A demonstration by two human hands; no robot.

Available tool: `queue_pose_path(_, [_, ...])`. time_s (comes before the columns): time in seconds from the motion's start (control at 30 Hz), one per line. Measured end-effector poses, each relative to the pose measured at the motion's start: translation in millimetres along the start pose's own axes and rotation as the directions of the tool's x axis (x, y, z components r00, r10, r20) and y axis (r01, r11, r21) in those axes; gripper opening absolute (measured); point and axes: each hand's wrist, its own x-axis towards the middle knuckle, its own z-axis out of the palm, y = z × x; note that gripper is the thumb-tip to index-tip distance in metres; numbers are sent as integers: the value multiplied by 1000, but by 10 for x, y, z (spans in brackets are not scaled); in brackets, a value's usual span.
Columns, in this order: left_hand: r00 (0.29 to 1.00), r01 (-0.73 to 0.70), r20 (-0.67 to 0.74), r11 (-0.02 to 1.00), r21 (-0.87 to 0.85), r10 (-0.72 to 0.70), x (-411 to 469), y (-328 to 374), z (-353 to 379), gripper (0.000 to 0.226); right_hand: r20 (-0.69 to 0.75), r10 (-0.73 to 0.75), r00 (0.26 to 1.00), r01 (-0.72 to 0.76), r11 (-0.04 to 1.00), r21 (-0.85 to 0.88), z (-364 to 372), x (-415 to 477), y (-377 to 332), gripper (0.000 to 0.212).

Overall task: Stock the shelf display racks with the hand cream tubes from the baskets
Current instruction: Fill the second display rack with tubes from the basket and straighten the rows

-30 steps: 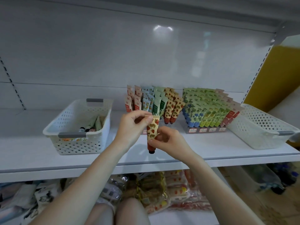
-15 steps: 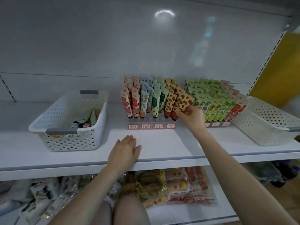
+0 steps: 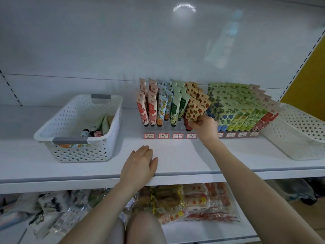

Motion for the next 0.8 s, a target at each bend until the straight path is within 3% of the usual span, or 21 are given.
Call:
queue_pose_path(0.13, [1000,5,7,1000,10,-5,0,-12,19,25,16,0,1000,1,999,-41,37,19,23,21])
queue_pose_path(0.3, [1000,2,24,1000,24,-2,20,-52,66,32,26,18,999,-15,995,-103,54,40,8,39])
queue_pose_path(0.47, [1000,5,26,1000,20,-5,27,-31,52,31,25,19,999,-15,991,-134,85,32,0,15])
queue_pose_path(0.8, [999,12,36,1000,9,-12,21,-21,43,40,37,7,999,-2,993,-119,88,-13,-10,18])
